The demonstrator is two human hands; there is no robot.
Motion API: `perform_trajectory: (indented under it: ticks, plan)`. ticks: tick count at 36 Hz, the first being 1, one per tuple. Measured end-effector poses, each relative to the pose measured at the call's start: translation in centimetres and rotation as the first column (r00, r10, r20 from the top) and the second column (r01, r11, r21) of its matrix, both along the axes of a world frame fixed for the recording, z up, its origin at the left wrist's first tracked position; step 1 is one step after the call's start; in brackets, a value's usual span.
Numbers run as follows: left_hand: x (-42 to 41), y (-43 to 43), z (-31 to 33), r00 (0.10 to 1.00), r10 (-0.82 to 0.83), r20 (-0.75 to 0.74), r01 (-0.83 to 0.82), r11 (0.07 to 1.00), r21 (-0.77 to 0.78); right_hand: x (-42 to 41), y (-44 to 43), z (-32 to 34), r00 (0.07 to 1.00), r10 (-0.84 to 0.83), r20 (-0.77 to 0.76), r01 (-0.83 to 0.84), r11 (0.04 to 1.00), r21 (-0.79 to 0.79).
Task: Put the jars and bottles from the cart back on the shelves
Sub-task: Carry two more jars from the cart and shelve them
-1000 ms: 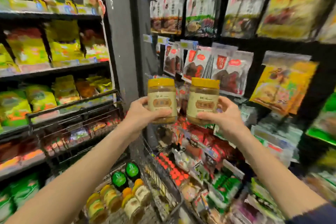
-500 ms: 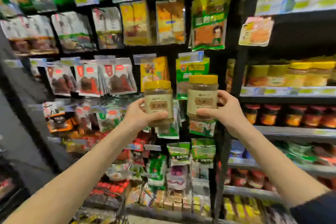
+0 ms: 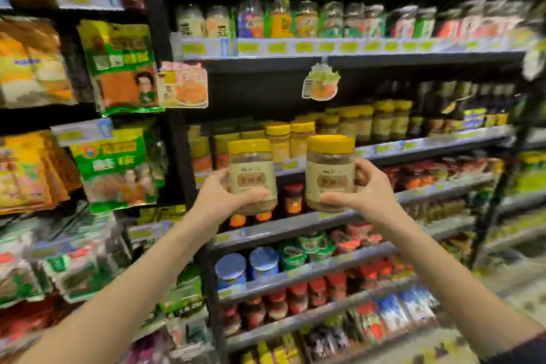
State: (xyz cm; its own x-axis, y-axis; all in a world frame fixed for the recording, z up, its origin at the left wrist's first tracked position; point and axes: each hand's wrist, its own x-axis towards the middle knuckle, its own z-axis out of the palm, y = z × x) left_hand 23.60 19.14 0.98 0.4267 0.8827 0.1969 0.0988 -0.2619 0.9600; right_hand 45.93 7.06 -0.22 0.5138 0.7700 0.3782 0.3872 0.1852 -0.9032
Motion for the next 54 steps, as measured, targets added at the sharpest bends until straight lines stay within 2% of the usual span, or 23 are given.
perform_trajectory:
  ticks: [7, 14, 31, 39, 50, 54]
  plan:
    - [9.4, 0.7, -0.1, 0.995, -0.090, 0.040, 0.090, 0.996, -0.006, 9.6, -0.6, 0.2, 0.996, -0.084, 0.027, 0.084, 0.996, 0.005]
    - [14.5, 3.1, 0.0, 0.991, -0.131, 0.022, 0.131, 0.991, -0.033, 15.0, 1.6, 1.0, 0.995, -0.086, 0.045, 0.086, 0.996, 0.000]
    - [20.5, 12.5, 0.6, 0.998, -0.063, 0.012, 0.062, 0.997, 0.039, 24.2, 16.4, 1.6, 0.986, -0.075, 0.152, 0.078, 0.997, -0.018]
    - [20.4, 13.9, 1.5, 0.999, -0.038, 0.032, 0.036, 0.997, 0.061, 25.7, 22.6, 1.1, 0.991, 0.045, 0.126, -0.037, 0.997, -0.068]
    - [20.0, 13.8, 2.0, 1.000, -0.008, -0.004, 0.008, 0.999, 0.049, 26.1, 25.4, 0.0, 0.977, 0.164, 0.134, -0.117, 0.947, -0.299]
    - [20.3, 13.6, 2.1, 1.000, 0.003, -0.017, -0.002, 0.998, 0.058, 26.5, 26.1, 0.2, 0.950, 0.261, 0.170, -0.190, 0.918, -0.347]
